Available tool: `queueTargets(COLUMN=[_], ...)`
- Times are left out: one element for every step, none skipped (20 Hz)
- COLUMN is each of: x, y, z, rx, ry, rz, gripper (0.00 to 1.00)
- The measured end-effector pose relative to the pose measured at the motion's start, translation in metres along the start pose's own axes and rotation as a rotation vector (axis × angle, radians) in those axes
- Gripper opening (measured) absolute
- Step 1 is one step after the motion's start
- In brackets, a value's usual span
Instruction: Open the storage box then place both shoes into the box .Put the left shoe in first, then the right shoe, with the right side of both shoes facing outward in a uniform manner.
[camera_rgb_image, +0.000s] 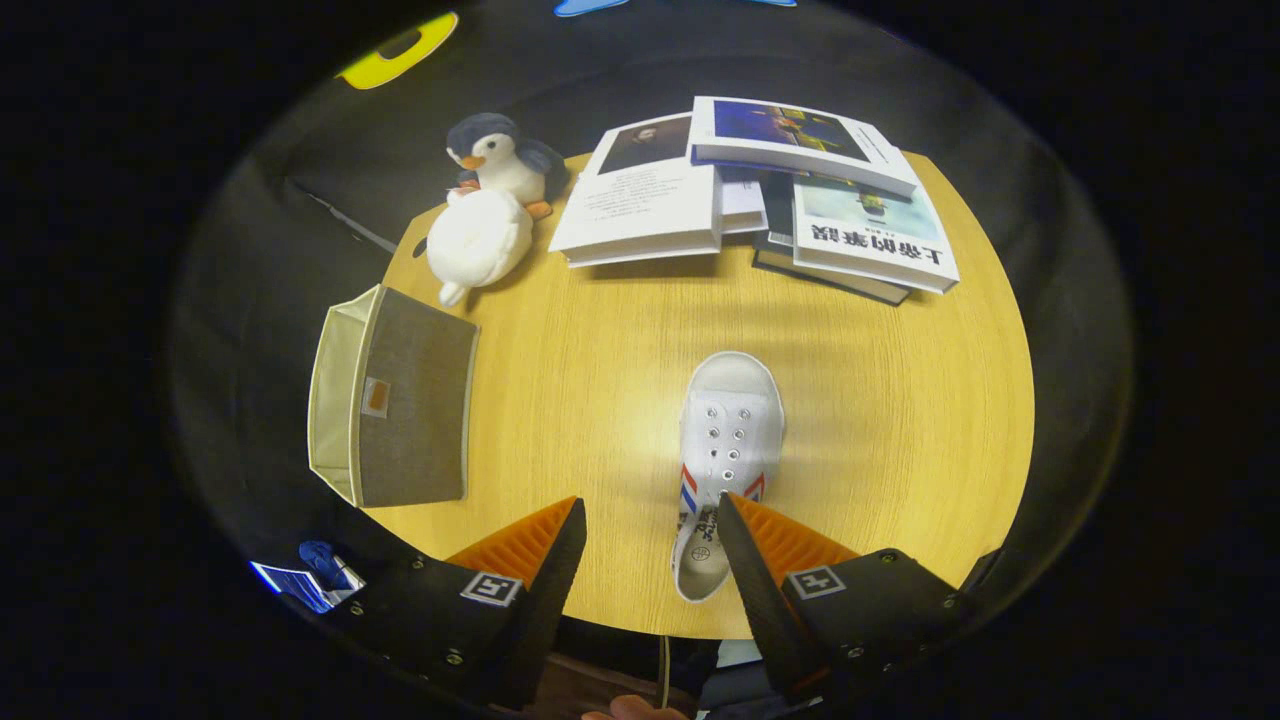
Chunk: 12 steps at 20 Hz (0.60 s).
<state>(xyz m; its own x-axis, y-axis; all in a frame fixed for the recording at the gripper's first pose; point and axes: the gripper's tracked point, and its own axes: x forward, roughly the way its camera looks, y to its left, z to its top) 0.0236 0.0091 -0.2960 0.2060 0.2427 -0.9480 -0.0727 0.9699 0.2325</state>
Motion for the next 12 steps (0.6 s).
queueTargets(x=[0.002, 0.004, 0.007, 0.009, 0.011, 0.014, 0.016, 0.019, 0.022, 0.026, 0.031, 0.036], y=[-0.008, -0.016, -0.023, -0.028, -0.032, -0.036, -0.039, -0.043, -0.048, -0.052, -0.057, -0.062], z=[-0.005, -0.009, -0.011, -0.014, -0.017, -0.02, -0.023, -0.025, -0.027, -0.029, -0.031, -0.033], rx=[0.011, 0.019, 0.027, 0.034, 0.041, 0.047, 0.054, 0.057, 0.059, 0.056, 0.054, 0.056], ry=[0.011, 0.018, 0.022, 0.027, 0.033, 0.039, 0.046, 0.051, 0.055, 0.058, 0.065, 0.074], rz=[-0.004, -0.013, -0.02, -0.026, -0.029, -0.029, -0.029, -0.034, -0.045, -0.054, -0.062, -0.07], gripper=[0.81, 0.81, 0.81, 0.81, 0.81, 0.81, 0.81, 0.81, 0.81, 0.81, 0.81, 0.81])
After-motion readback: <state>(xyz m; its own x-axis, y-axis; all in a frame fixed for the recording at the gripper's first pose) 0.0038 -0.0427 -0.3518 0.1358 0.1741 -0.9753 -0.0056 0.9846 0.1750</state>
